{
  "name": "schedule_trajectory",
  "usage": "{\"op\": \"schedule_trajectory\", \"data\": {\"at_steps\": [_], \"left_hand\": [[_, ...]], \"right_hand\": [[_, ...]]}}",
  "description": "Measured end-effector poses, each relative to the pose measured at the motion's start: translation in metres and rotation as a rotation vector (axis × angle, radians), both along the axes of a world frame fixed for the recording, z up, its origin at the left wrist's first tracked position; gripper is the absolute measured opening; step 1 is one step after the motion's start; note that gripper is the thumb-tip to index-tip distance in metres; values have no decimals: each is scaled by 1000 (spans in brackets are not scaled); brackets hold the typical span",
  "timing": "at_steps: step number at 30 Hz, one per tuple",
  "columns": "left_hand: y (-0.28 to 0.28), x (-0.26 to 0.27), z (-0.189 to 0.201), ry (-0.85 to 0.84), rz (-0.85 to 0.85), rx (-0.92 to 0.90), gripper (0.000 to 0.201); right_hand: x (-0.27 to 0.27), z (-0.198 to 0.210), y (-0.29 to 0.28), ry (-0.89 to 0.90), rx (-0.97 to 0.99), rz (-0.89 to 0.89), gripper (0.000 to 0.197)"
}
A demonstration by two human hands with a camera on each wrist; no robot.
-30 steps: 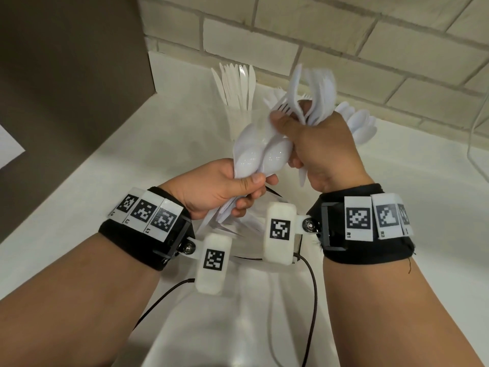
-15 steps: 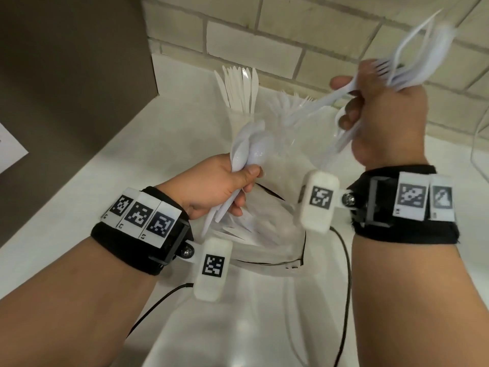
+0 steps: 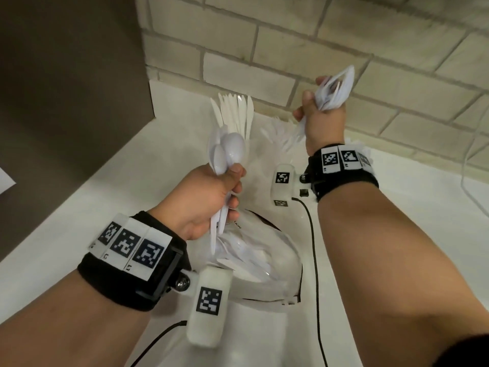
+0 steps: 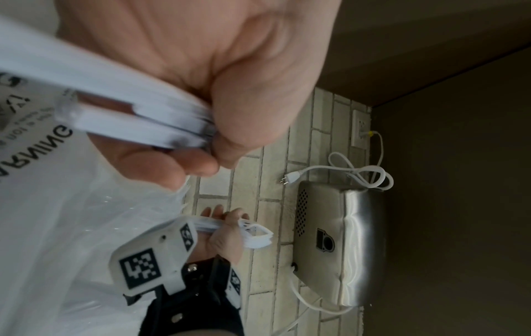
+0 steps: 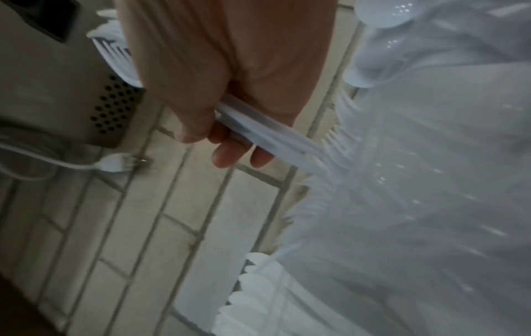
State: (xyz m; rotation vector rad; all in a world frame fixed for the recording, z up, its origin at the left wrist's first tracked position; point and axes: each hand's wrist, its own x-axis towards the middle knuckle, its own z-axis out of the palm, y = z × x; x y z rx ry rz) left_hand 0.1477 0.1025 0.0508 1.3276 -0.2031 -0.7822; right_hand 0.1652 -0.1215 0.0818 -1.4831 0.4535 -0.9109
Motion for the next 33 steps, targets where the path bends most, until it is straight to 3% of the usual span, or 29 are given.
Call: {"op": "schedule_trajectory", "data": {"at_steps": [3,5,11,17,21,25,31,33], "left_hand": [[1,1,-2,-4,-7,0,21],[1,2,-3,-6,-9,3,22],[-1,0,-5,-11,-21,6,22],[-2,-2,-5,-12,-18,3,22],[-1,-3,-5,-31,-30,-13,23],[-1,-6,-2,-42,-47,-25,23],[-1,-14,2,-29,-190,-46,22],[0,-17,2,-34,-260,-85,23]], "right_hand": [[7,-18,-10,109,80,-6,30],[7,-22,-14,182,96,-29,43],[4,-17,-17,183,34,-18,64],[6,-14,-21,216,-125,-148,21],[-3,-4,-15,173,-135,-168,25],[-30,24,0,138,-114,-101,35],[-87,36,46,236,-64,189,18],[-98,31,62,312,-84,312,37]]}}
